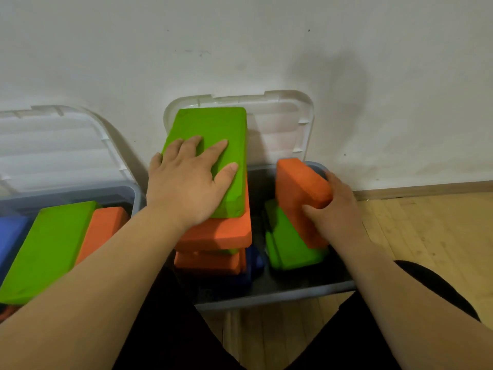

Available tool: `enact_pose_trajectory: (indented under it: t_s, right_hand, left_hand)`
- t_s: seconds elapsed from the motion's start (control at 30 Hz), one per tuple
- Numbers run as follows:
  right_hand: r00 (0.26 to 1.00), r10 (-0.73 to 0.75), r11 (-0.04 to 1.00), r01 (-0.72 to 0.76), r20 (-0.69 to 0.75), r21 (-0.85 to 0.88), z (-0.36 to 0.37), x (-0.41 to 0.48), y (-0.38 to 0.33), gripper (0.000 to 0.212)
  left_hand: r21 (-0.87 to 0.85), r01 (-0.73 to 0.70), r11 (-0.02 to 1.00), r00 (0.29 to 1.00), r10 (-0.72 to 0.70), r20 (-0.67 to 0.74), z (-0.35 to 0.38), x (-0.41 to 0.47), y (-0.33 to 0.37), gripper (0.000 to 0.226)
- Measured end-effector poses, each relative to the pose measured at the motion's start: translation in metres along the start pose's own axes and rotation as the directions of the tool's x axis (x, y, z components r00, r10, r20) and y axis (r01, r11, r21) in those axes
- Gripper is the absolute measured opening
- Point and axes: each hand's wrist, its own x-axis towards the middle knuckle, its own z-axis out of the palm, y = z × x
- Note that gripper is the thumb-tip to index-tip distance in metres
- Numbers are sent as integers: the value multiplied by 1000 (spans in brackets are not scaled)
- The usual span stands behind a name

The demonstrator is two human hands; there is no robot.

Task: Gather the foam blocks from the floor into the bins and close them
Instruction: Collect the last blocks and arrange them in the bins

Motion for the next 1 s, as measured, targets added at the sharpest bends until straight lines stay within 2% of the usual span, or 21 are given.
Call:
enact_pose_trajectory:
  t_s: [0.13, 0.27, 0.43, 0.57, 0.63, 0.73, 0.9, 1.0]
  right_hand:
    - [996, -22, 995, 13, -83, -103, -10, 4, 3, 102]
    - [999, 30, 984, -32, -16, -176, -7, 1, 14, 102]
    - [994, 82, 994, -76, 78, -84, 3, -16, 18, 108]
    - [996, 68, 997, -67, -52, 38, -16, -10, -2, 107]
    - [994, 29, 993, -17, -101, 116, -28, -12, -24, 98]
    - [996, -56, 993, 63, -71, 96, -40, -19, -52, 86]
    - [988, -148, 986, 151, -49, 72, -72, -11, -89, 96]
    - [951, -302, 953, 303, -72, 6, -96, -3, -116, 97]
  left_hand:
    - [-4, 0, 1000, 1000, -1, -18, 1, -1, -4, 73]
    - [-19, 6, 1000, 999, -7, -35, 1, -2, -6, 74]
    - [-23, 4, 1000, 999, -5, -49, 2, -2, -3, 73]
    - [-16, 4, 1000, 998, -5, -63, 3, -3, 1, 71]
    - [-12, 1, 1000, 997, -2, -74, 3, -4, 3, 69]
    - [-7, 2, 1000, 998, -3, -56, 0, -3, 4, 70]
    - [-52, -66, 997, 998, 66, 17, -12, 3, 10, 78]
    - [-105, -115, 988, 993, 118, 30, -21, 12, 13, 78]
